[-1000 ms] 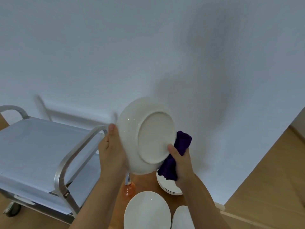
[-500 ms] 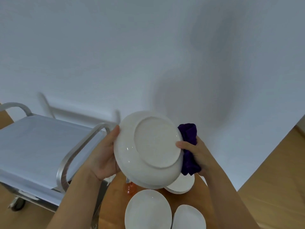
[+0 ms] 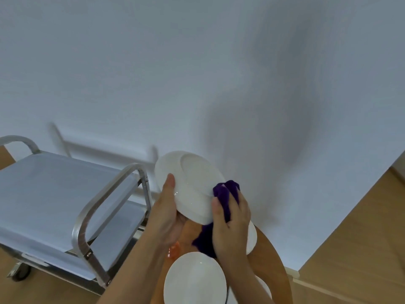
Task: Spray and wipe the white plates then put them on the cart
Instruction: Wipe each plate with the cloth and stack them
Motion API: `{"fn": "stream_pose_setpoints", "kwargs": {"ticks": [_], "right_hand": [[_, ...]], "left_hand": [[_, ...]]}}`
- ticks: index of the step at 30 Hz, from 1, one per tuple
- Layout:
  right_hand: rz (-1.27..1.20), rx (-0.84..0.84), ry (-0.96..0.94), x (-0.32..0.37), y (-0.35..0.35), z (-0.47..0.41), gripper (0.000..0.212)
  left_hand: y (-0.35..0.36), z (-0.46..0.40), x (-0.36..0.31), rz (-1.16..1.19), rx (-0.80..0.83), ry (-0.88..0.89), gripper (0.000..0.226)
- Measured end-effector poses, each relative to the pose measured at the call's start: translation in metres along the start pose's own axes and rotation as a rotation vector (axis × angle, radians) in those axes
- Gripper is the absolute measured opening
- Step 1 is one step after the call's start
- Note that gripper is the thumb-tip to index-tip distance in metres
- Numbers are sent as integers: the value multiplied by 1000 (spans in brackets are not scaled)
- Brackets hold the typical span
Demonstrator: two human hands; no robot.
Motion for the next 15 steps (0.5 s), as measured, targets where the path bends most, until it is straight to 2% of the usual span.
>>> {"fn": "stream_pose_setpoints", "kwargs": {"ticks": [1,3,6,9,12,15], "right_hand": [[47,-22,-23,3,3,4,57],[86,-49,-98,10,6,10,56],[129,-36,-203,22,8,15,49],[128,107,-128,34,7,3,49],[-27,285,-47,45,2,-25,21],[-15,363,-67,48,1,-48,24]], "left_hand": [[1,0,4,-31,13,16,27],[4,1,10,-135,53,42,33],[5,6,18,-275,109,32,58],[5,10,20,-417,181,86,61],[3,15,19,-581,229,104,69],[-2,21,19,-688,191,58,83]]}}
Point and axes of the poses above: each hand's wrist, its own z-axis away from the middle knuckle, its own y-axis out of the palm, x = y × z, the point moved 3 cm from there along -z, towards the middle knuckle, and after that the axes turned 5 degrees about y, right-handed, at the moved point
